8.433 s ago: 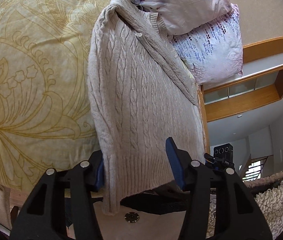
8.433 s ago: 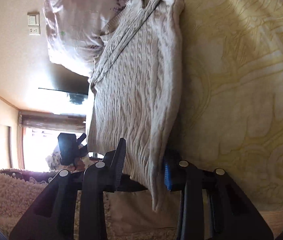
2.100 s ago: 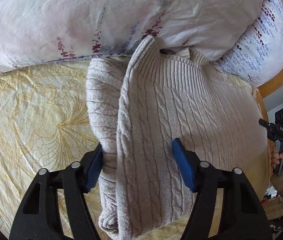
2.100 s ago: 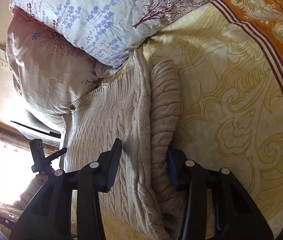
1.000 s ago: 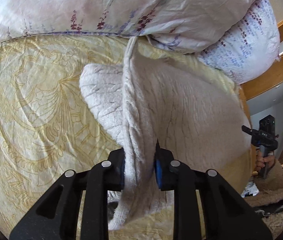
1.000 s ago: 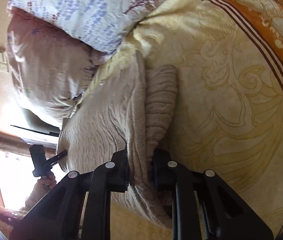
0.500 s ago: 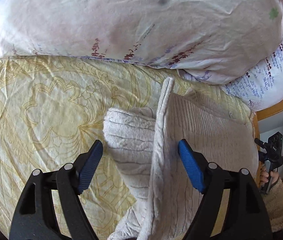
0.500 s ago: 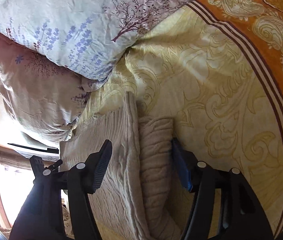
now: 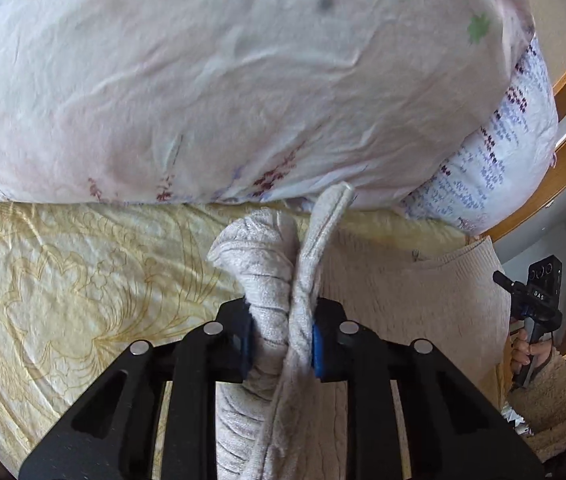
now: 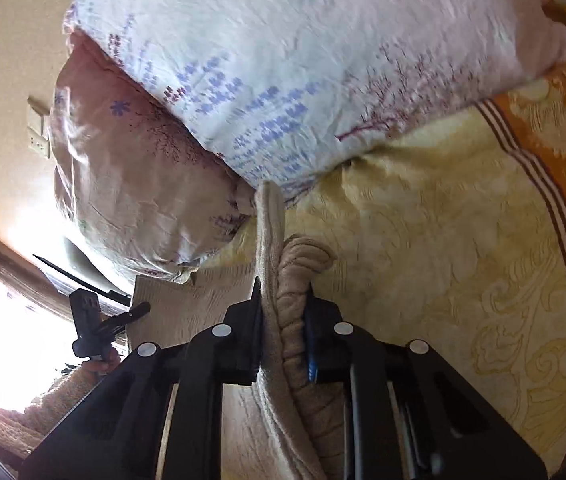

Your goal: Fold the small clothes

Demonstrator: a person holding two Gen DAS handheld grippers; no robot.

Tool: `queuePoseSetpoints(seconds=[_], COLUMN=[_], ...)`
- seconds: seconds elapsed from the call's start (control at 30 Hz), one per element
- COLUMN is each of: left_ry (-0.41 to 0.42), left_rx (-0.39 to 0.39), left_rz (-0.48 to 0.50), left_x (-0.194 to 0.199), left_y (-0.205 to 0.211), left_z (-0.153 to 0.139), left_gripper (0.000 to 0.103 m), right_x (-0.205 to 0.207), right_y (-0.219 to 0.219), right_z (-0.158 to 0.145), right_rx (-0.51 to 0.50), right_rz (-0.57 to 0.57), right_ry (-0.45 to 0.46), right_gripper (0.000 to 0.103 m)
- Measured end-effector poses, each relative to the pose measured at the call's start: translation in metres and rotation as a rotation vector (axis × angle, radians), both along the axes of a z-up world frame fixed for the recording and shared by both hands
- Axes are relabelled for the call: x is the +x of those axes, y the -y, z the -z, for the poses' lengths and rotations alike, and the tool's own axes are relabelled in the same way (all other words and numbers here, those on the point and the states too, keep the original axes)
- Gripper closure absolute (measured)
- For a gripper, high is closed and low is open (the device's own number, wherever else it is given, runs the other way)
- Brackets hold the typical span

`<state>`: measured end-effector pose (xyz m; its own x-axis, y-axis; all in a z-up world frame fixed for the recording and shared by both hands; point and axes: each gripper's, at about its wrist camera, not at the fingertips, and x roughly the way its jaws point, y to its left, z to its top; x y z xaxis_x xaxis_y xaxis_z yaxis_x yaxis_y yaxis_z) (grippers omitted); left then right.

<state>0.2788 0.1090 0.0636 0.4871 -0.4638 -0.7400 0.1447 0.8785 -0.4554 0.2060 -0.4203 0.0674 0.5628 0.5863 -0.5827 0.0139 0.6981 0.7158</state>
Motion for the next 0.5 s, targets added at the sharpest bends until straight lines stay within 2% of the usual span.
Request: queuePoseSetpoints(seconds=[0.03, 0.1, 0.13, 0.2, 0.27, 0.4, 0.5], left_ry=[-0.012, -0.079, -0.077, -0.066, -0.064, -0.024, 0.051], left_rx=[0.046, 0.155, 0.178, 0.238, 0.282, 0.258, 0.286], left_rz=[-0.022, -0.040, -0.046, -0.080, -0.119, -0.145, -0.130], left_x=[0.003, 0.010, 0.009, 0.008, 0.006, -0.018, -0.048], left_y=[-0.001, 0.002, 0.003, 0.008, 0.009, -0.006, -0.005], left_z=[0.005, 0.022, 0.026, 0.023, 0.017, -0.002, -0.020], left_gripper=[0.081, 0.078, 0.074, 0.053, 0.042, 0.037, 0.032], right_x=[0.003, 0.010, 0.011, 0.010, 0.006, -0.022, -0.039], right_y=[-0.001, 0.001, 0.002, 0.003, 0.005, 0.010, -0.008], right_z=[0.006, 0.033, 0.043, 0.039, 0.027, -0.008, -0.026], right_rx=[-0.047, -0.115, -0.121, -0.109, -0.132, -0.181, -0.213], right_rz=[0.013, 0.042, 0.059, 0.095, 0.122, 0.156, 0.068], right_ry=[-0.031, -0.154, -0.192, -0.190, -0.174, -0.060, 0.013], right_gripper=[0.086, 0.086, 0.084, 0.082, 0.072, 0.072, 0.072])
